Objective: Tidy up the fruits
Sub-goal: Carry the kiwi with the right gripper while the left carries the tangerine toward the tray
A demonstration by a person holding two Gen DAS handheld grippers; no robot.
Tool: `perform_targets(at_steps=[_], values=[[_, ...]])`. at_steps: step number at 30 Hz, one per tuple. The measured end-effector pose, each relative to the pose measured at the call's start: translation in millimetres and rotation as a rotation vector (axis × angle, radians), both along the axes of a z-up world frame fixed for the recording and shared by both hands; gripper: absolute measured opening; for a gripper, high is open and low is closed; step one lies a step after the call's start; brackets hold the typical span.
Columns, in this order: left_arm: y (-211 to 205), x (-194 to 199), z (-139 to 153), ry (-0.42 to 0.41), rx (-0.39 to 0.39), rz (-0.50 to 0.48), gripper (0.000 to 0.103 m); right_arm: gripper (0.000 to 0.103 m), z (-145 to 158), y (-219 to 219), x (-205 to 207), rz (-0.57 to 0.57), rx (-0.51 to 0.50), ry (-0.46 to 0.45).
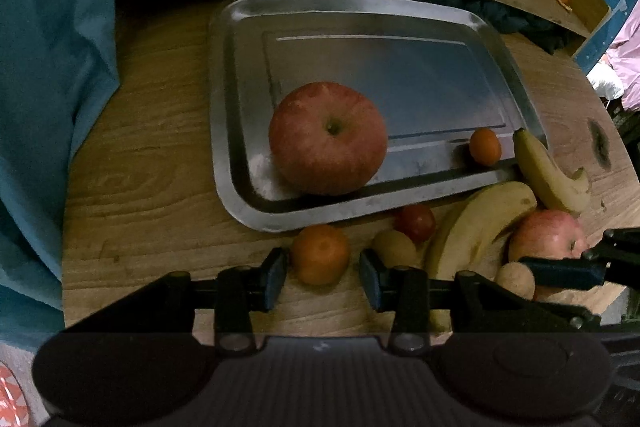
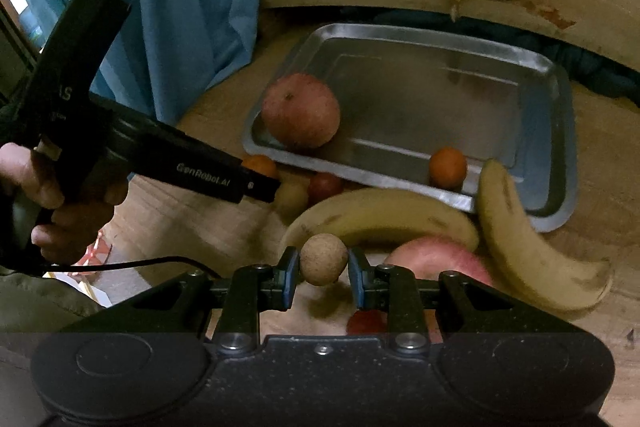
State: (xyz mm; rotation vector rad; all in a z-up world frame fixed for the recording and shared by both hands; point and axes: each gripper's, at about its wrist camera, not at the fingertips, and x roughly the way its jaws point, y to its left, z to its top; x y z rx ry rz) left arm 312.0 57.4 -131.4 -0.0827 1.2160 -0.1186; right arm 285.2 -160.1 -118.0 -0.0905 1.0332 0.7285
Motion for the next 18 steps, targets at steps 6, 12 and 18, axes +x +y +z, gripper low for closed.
perform_targets(at_steps=[6, 12, 18], values=[[0.2, 3.9, 0.2, 0.004, -0.006, 0.012, 0.034, 0.028, 3.4, -0.1, 13.4, 0.025, 0.005, -0.021], [7.8, 1.7, 13.0, -0.022, -0.017, 0.057, 0.034, 0.028, 8.2, -1.5, 32.0, 0.041, 0.018, -0.063], [16.3, -2.5, 39.2, -0.058, -0.038, 0.108, 0.034, 0.028, 15.4, -12.0, 51.3, -0.008, 0.036, -0.1]])
